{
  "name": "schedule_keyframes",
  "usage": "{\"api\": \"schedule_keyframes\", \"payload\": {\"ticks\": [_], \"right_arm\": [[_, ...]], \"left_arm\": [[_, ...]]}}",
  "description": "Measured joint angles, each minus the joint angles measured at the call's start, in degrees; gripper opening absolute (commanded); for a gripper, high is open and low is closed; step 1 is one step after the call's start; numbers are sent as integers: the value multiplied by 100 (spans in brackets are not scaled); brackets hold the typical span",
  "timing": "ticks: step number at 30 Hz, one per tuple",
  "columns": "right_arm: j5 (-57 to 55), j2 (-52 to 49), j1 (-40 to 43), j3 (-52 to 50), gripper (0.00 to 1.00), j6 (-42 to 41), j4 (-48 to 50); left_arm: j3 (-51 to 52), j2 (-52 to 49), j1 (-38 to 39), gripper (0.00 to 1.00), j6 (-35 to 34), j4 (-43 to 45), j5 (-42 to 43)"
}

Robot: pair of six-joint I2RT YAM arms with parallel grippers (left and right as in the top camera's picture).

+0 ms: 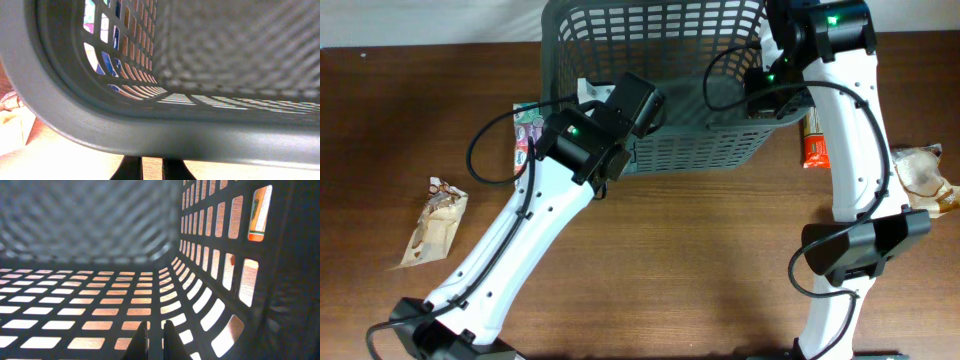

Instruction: Pack container

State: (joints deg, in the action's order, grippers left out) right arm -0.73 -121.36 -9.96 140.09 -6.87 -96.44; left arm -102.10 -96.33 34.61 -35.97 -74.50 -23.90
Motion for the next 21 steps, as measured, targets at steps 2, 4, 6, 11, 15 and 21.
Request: {"api": "schedule_keyframes", "payload": {"ticks": [2, 4, 6, 11, 15, 21], "right_arm": [[-13, 0, 0, 0, 4, -17, 39], [-22, 0, 0, 0, 4, -26, 90], [-35, 0, 0, 0, 4, -28, 129], [-35, 0, 0, 0, 4, -42, 299], [-35, 0, 0, 0, 4, -44, 426], [-35, -26, -2, 310, 4, -42, 457]], "left_arm": [[0, 0, -4, 2, 0, 0, 0], [0, 0, -9, 2, 2, 0, 0], [0, 0, -9, 2, 26, -2, -2], [-2, 0, -9, 2, 138, -17, -17], [-2, 0, -9, 2, 192, -26, -22], [-151, 2, -11, 2, 334, -125, -35]]}}
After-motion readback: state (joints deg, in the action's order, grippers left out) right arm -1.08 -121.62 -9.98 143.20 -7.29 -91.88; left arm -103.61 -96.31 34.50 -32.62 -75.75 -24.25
